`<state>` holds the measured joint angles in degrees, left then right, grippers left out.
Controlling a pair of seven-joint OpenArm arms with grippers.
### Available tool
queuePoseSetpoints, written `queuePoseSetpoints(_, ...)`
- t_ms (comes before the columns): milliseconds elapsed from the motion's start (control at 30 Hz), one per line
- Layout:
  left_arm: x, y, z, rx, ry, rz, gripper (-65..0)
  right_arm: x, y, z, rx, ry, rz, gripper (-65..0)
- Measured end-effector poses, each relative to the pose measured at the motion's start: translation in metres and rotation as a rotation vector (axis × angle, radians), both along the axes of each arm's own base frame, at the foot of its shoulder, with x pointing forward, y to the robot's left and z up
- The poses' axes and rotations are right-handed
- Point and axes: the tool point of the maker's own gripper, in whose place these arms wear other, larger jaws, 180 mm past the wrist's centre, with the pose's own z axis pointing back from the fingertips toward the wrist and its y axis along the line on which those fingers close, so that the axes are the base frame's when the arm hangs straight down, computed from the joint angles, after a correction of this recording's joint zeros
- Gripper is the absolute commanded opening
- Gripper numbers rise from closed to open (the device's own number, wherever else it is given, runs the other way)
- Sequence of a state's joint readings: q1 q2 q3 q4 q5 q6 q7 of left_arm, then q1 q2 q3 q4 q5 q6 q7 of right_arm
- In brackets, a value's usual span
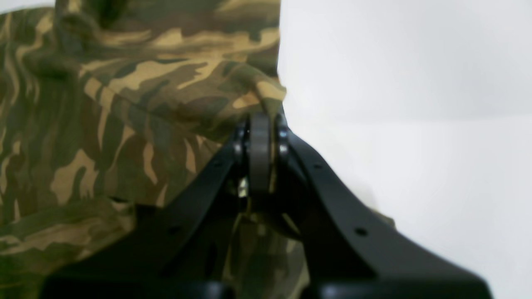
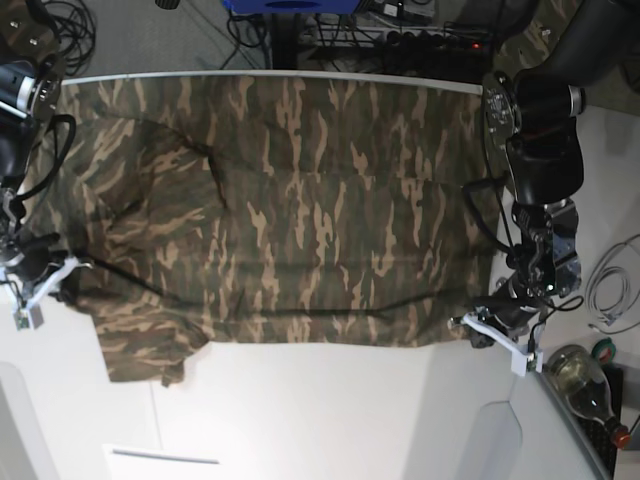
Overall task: Layout the t-shirt on the table in an organized manner, then fold the t-shirt properly
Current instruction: 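Drag the folded edge back toward the collar with both grippers and release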
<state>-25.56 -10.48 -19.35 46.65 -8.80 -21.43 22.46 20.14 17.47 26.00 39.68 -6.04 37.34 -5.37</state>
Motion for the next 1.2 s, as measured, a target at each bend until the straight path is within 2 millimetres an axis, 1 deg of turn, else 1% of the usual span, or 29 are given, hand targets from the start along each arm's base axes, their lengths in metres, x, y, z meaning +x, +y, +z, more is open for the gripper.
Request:
queuePoseSetpoints(100, -0.014, 0.006, -0.008, -0.023, 0.008, 0.015, -65.0, 0.000, -0.003, 0.002, -0.006, -0.001, -0.002, -65.0)
queuePoseSetpoints(133, -0.021, 0.010, -0.010, -0.014, 0.014, 0.017, -65.0, -0.001, -0.006, 0.001, -0.012, 0.001, -0.003, -65.0)
queuePoseSetpoints(200, -0.040, 0.013, -0.017, 0.006, 0.081, 0.002, -65.0, -0.008, -0.015, 0.000, -0.024, 0.010, -0.009, -65.0)
queuePoseSetpoints(267, -0.051, 0.010, -0.013, 0.012, 0.091, -0.024, -65.0, -0.017, -0.020, -0.007, -0.036, 0.034, -0.010, -65.0)
queuePoseSetpoints(333, -0.054, 0.004, -0.001, 0.021, 0.063, -0.058, -65.0, -0.026, -0.024, -0.012, -0.043, 0.054, -0.013, -65.0)
queuePoseSetpoints(433, -0.061, 0.007, 0.012, 0.057, 0.051, -0.080, -65.0, -0.031, -0.030, -0.014, -0.051, 0.065, -0.019, -65.0)
queuePoseSetpoints(500, -0.071, 0.008, 0.010, 0.074, 0.065, -0.086, -65.0, -0.033, -0.033, -0.011, -0.056, 0.051, -0.022, -65.0)
queuePoseSetpoints(567, -0.082, 0.007, 0.003, 0.083, 0.092, -0.093, -65.0, -0.037, -0.036, -0.006, -0.080, 0.035, -0.023, -65.0)
queuePoseSetpoints(600, -0.086, 0.006, 0.001, 0.085, 0.096, -0.096, -65.0, -0.040, -0.039, -0.003, -0.081, 0.030, -0.037, -65.0)
queuePoseSetpoints(700, -0.092, 0.006, 0.001, 0.092, 0.099, -0.106, -65.0, -0.055, -0.050, -0.001, -0.127, 0.087, -0.045, -65.0)
queuePoseSetpoints(833, -0.102, 0.016, 0.001, 0.120, 0.104, -0.107, -65.0, -0.060, -0.050, 0.005, -0.137, 0.074, -0.057, -65.0)
queuePoseSetpoints(900, -0.111, 0.017, -0.003, 0.130, 0.121, -0.111, -65.0, -0.068, -0.047, 0.002, -0.140, 0.100, -0.040, -65.0)
queuePoseSetpoints(1000, -0.118, 0.016, -0.004, 0.139, 0.123, -0.119, -65.0, -0.083, -0.044, -0.001, -0.168, 0.152, -0.007, -65.0)
queuePoseSetpoints(1067, -0.119, 0.014, -0.001, 0.143, 0.116, -0.122, -65.0, -0.090, -0.041, 0.002, -0.198, 0.172, 0.001, -65.0)
queuePoseSetpoints(1133, -0.123, 0.015, 0.000, 0.152, 0.115, -0.126, -65.0, -0.091, -0.035, 0.008, -0.210, 0.156, 0.010, -65.0)
queuePoseSetpoints(1200, -0.130, 0.016, -0.004, 0.155, 0.130, -0.126, -65.0, -0.097, -0.031, 0.007, -0.210, 0.162, 0.004, -65.0)
